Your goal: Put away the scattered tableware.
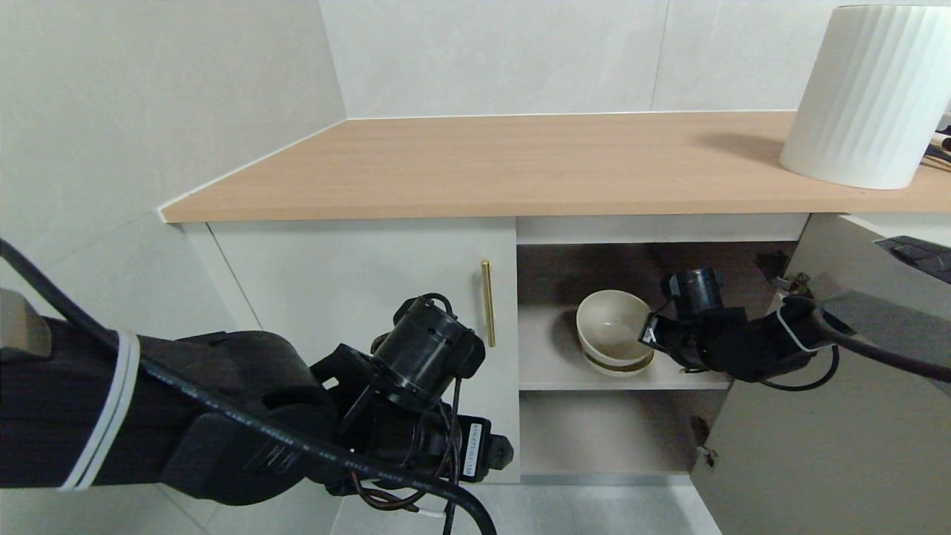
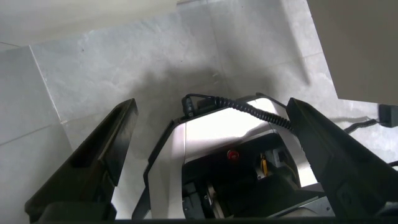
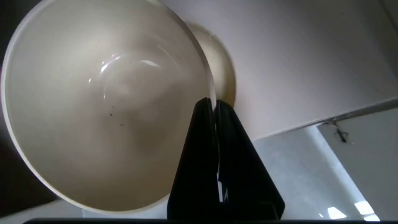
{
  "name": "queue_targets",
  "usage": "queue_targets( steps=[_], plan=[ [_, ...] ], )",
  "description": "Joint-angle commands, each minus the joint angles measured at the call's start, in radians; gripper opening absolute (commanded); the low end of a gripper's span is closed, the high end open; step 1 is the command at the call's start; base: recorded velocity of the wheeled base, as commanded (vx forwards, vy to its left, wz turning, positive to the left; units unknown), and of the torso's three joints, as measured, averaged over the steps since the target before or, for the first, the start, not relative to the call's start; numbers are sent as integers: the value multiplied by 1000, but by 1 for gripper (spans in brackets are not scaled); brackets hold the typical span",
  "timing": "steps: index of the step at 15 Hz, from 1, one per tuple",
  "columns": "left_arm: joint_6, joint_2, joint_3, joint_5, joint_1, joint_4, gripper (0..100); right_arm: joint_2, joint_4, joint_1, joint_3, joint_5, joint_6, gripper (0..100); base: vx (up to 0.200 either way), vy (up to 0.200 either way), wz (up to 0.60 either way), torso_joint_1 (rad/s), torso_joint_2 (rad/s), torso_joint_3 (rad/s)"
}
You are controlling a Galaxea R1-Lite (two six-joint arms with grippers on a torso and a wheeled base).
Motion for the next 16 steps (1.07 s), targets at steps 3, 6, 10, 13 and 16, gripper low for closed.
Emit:
queue_targets(
  steps=[3,6,10,13,16],
  plan=[
    [0,2,0,0,-1,-2,100,31,1,-11,-19,-8,0,0,0,0,0,0,0,0],
    [0,2,0,0,1,0,100,40,-2,-12,-32,-13,0,0,0,0,0,0,0,0],
    [0,3,0,0,-1,0,100,65,-2,-12,-49,-36,0,0,0,0,0,0,0,0],
    [0,3,0,0,-1,0,100,66,-4,-12,-50,-39,0,0,0,0,0,0,0,0],
    [0,3,0,2,1,-2,100,74,-4,-12,-56,-44,0,0,0,0,0,0,0,0]
  ],
)
